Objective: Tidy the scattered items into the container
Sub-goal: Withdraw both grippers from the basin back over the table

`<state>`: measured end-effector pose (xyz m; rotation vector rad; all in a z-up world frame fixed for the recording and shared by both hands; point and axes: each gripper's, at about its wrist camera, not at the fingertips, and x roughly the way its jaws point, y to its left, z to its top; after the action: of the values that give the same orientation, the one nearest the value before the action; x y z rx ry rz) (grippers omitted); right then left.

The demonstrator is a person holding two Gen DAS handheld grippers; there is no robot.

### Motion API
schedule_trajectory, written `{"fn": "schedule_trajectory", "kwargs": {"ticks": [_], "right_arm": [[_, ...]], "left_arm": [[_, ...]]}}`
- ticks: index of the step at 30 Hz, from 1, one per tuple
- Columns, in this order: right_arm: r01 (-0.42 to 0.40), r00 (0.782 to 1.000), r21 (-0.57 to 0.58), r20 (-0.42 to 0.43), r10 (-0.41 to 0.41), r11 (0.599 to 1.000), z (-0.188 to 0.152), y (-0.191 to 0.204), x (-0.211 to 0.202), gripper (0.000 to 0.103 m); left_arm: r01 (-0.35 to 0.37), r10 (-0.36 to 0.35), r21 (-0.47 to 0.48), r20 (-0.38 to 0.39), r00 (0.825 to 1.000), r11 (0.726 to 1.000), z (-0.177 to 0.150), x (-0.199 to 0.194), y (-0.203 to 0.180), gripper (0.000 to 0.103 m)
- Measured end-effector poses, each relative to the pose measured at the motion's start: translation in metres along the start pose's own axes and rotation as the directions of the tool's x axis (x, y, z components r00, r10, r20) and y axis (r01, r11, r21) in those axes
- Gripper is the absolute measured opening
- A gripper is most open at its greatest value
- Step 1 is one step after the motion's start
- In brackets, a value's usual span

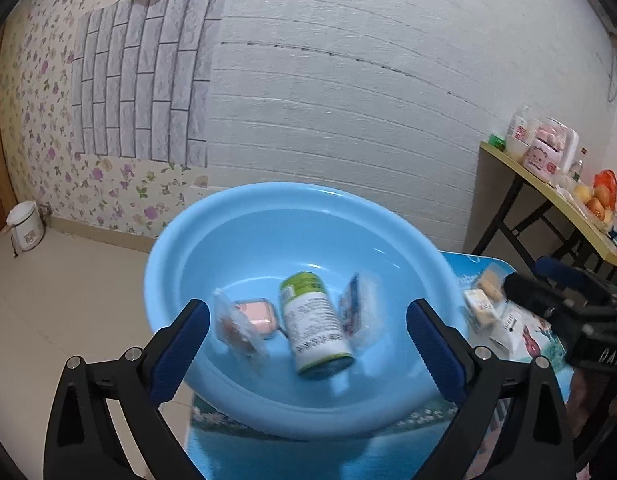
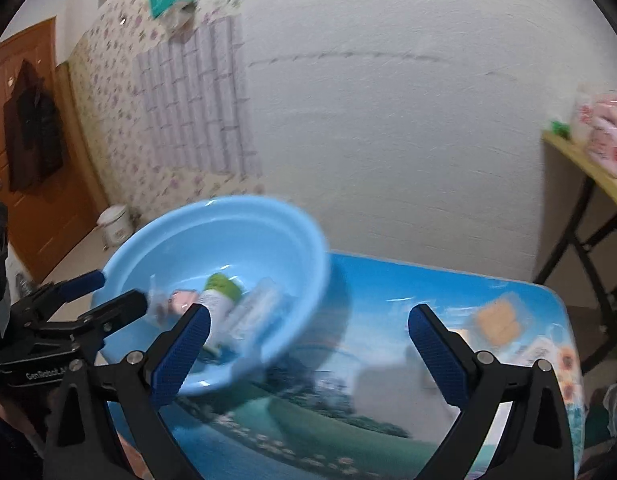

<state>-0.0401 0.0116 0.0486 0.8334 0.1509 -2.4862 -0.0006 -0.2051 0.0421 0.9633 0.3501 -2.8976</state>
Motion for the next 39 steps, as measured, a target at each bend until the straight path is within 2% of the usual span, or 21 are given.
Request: {"fn": "schedule_trajectory", "kwargs": {"ticks": [8, 15, 20, 26, 31, 34, 39], "right_arm": [[0.098, 0.995, 0.131, -0.009, -0.098, 0.987, -0.032, -0.074, -0.039, 0.100], [0.143, 0.990, 0.195, -0.013, -0.143, 0.970, -0.061, -0.123, -0.075, 0.100], [0.166, 0.986, 0.256, -0.013, -0.169, 0.952, -0.079, -0.154, -0.094, 0.100], [0.173, 0.985, 0.299, -0.027, -0.173, 0.939, -0.097, -0.175, -0.107, 0.100], [0.269, 0.961, 0.307, -0.019, -0.277, 0.913, -0.103, -0.187, -0.117, 0.100], [0.268, 0.961, 0.366, -0.033, -0.276, 0.891, -0.110, -0.199, -0.122, 0.100], [0.297, 0.953, 0.387, -0.058, -0.298, 0.873, -0.120, -0.207, -0.119, 0.100]], "left_arm": [[0.062, -0.063, 0.087, 0.002, 0.998, 0.994, -0.008, -0.015, -0.055, 0.100], [0.120, -0.120, 0.141, -0.012, 0.993, 0.983, -0.017, -0.021, -0.113, 0.100], [0.151, -0.144, 0.170, -0.050, 0.988, 0.974, -0.027, -0.020, -0.146, 0.100], [0.167, -0.153, 0.206, -0.083, 0.985, 0.964, -0.041, -0.015, -0.179, 0.100], [0.180, -0.172, 0.240, -0.055, 0.984, 0.954, -0.046, -0.016, -0.197, 0.100], [0.162, -0.158, 0.266, -0.037, 0.987, 0.950, -0.050, -0.016, -0.203, 0.100], [0.169, -0.153, 0.278, -0.079, 0.985, 0.945, -0.057, -0.005, -0.212, 0.100]]}}
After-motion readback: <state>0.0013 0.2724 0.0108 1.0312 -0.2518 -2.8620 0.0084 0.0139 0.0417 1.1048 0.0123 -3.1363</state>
